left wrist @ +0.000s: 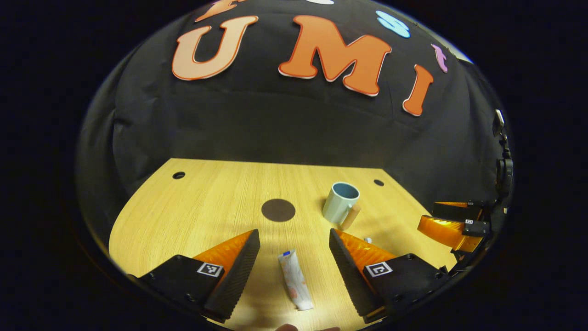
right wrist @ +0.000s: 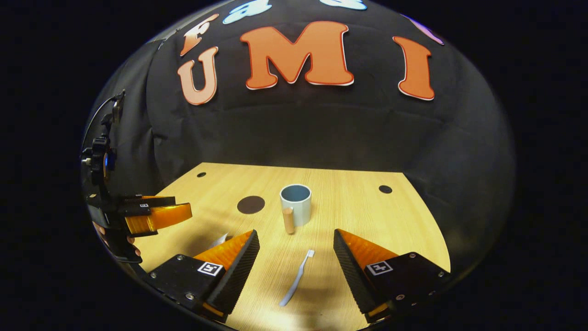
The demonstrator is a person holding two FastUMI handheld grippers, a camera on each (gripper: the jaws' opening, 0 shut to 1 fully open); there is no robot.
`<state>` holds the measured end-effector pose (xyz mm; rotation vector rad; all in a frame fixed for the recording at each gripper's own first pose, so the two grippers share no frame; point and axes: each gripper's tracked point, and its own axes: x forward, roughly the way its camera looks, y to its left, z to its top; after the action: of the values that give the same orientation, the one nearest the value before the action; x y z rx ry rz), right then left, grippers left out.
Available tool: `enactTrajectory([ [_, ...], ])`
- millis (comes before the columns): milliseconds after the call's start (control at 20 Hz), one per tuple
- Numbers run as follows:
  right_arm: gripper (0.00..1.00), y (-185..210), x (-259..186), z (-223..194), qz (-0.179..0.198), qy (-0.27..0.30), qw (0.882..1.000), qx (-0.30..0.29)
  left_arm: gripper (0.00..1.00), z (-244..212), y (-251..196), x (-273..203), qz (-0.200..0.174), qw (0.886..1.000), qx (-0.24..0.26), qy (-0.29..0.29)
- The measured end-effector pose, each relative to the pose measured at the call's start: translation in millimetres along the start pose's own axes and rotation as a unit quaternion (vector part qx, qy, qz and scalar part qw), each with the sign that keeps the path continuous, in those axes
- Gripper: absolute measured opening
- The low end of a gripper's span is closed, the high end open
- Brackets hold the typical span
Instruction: Put the toothbrush and toothpaste on the desktop into the cup, then pick up the cup and place it on the coaster on the desktop.
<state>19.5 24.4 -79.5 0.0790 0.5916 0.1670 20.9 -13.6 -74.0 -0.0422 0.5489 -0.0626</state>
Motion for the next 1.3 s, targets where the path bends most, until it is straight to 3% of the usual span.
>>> enactTrajectory([
  [250,0.96,9.2,11.5,-22.5,0.024,0.069,0.997,0.027,0.96,-55.4,-4.7,26.7,-0.019,0.992,-0.037,0.117],
  [350,0.95,9.2,20.0,-32.2,0.025,0.096,0.994,0.043,0.96,-78.0,-8.6,32.7,-0.025,0.983,-0.052,0.176],
  [500,0.94,7.3,31.2,-47.9,0.019,0.129,0.991,0.043,0.93,-100.8,-11.3,42.6,-0.035,0.972,-0.076,0.22],
  [650,0.93,6.1,41.8,-68.9,0.017,0.172,0.984,0.045,0.96,-107.8,-10.6,46.5,-0.031,0.965,-0.083,0.246],
  [800,0.9,7.4,52.2,-89.8,0.015,0.219,0.974,0.05,0.93,-118.1,-12.6,47.3,-0.023,0.96,-0.073,0.268],
  [850,0.83,7.1,55.6,-96.6,0.011,0.232,0.972,0.044,0.93,-121.1,-13.4,47.8,-0.021,0.959,-0.07,0.276],
  [900,0.88,6.4,58.5,-104.0,0.006,0.244,0.969,0.039,0.93,-123.0,-13.7,48.8,-0.018,0.957,-0.068,0.282],
  [950,0.87,6.5,60.6,-107.9,0.003,0.253,0.967,0.036,0.93,-124.9,-12.4,49.1,-0.016,0.956,-0.068,0.286],
  [1000,0.84,7.7,62.7,-114.7,0.004,0.264,0.964,0.035,0.94,-126.9,-10.9,49.3,-0.012,0.954,-0.067,0.291],
  [1050,0.8,10.4,65.6,-118.8,0.005,0.273,0.961,0.036,0.87,-129.0,-10.9,49.6,-0.008,0.953,-0.066,0.295],
  [1100,0.79,12.1,68.2,-121.9,0.004,0.279,0.96,0.035,0.93,-130.2,-10.1,49.4,-0.004,0.952,-0.067,0.3],
  [1200,0.72,12.9,71.5,-126.3,-0.001,0.291,0.956,0.033,0.93,-135.5,-10.2,49.5,0.001,0.948,-0.072,0.311],
  [1300,0.66,10.7,74.7,-134.5,-0.005,0.304,0.952,0.034,0.84,-133.0,-7.7,48.8,0.009,0.947,-0.074,0.313],
])
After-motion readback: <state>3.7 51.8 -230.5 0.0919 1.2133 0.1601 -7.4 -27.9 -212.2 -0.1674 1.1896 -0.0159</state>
